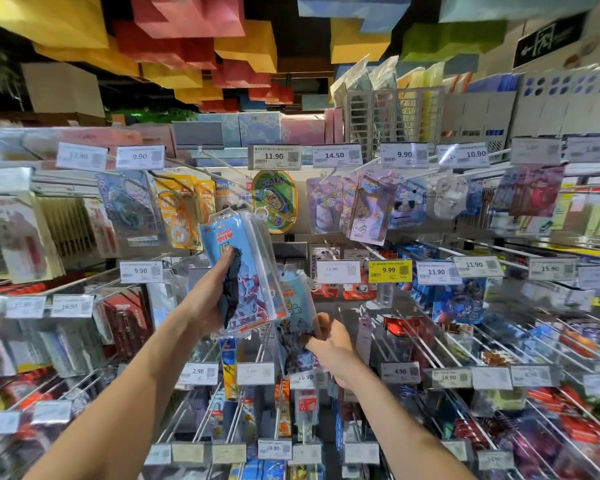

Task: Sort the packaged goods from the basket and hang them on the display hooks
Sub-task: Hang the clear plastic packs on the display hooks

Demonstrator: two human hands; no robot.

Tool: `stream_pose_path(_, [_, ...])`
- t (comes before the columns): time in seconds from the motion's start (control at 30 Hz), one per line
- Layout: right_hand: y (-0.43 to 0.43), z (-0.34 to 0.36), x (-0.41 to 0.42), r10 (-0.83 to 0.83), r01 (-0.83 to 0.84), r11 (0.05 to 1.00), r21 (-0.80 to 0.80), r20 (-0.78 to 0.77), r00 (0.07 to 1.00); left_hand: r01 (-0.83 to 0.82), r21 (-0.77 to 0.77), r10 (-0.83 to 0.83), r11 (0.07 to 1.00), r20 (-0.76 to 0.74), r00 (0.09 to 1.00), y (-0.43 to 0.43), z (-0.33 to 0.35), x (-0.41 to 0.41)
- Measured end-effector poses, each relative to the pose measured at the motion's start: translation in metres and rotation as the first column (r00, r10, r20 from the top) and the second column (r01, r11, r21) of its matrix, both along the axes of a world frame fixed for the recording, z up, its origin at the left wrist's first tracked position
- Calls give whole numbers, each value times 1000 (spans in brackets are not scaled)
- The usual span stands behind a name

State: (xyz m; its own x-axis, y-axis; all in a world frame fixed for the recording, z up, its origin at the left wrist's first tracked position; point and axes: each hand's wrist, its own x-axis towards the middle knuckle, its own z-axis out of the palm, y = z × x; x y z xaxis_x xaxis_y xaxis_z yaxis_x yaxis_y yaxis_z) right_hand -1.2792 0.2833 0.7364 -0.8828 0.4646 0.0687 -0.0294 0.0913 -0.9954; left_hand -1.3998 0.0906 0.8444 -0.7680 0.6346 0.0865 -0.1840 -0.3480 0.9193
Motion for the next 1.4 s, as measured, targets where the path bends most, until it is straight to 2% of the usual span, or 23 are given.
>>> stream_pose_path(0.23, [-2,5,-5,3,-4,998,58,6,1000,21,-9,-21,1000,-27,999,-3,0,-7])
stream_pose_path(0.37, [0,1,-17,-84,83,996,16,78,993,53,10,-53,999,11,999,2,4,4])
stream_pose_path(0.47, [-2,4,-24,-17,-8,993,116,213,977,70,26,-70,997,-1,998,1,-1,-2])
stream_pose_path(0.57, [4,13,-30,-125,71,954,291,170,977,120,32,-119,992,-16,993,0,-5,-13])
stream_pose_path(0.63, [9,17,-40,-153,84,927,366,165,974,102,48,-104,994,33,994,0,-10,-24])
stream_pose_path(0.8, [8,18,-53,-228,136,924,358,226,947,37,14,-37,999,31,999,9,0,-7])
stream_pose_path(0.9, [2,16,-50,-336,254,853,456,107,936,15,-53,-15,999,3,1000,8,11,18])
stream_pose_path(1.0, [-17,25,-39,-341,384,884,265,-196,920,-28,-94,26,995,-20,999,6,2,6])
stream_pose_path(1.1, [-41,41,-22,-338,519,819,245,-525,781,-24,-73,21,997,-39,999,5,1,8])
stream_pose_path(1.17, [-55,55,-17,-286,561,779,281,-637,716,-17,-81,13,997,-56,998,5,-2,8])
stream_pose_path(1.23, [-63,65,-18,-213,545,753,369,-648,732,-13,-83,6,996,-79,997,6,-2,9])
stream_pose_path(1.3, [-66,70,-23,-162,489,751,444,-593,788,-24,-73,15,997,-114,993,7,-1,13])
stream_pose_path(1.4, [-68,70,-25,-131,468,708,529,-552,823,-67,-78,56,995,-129,990,8,1,15])
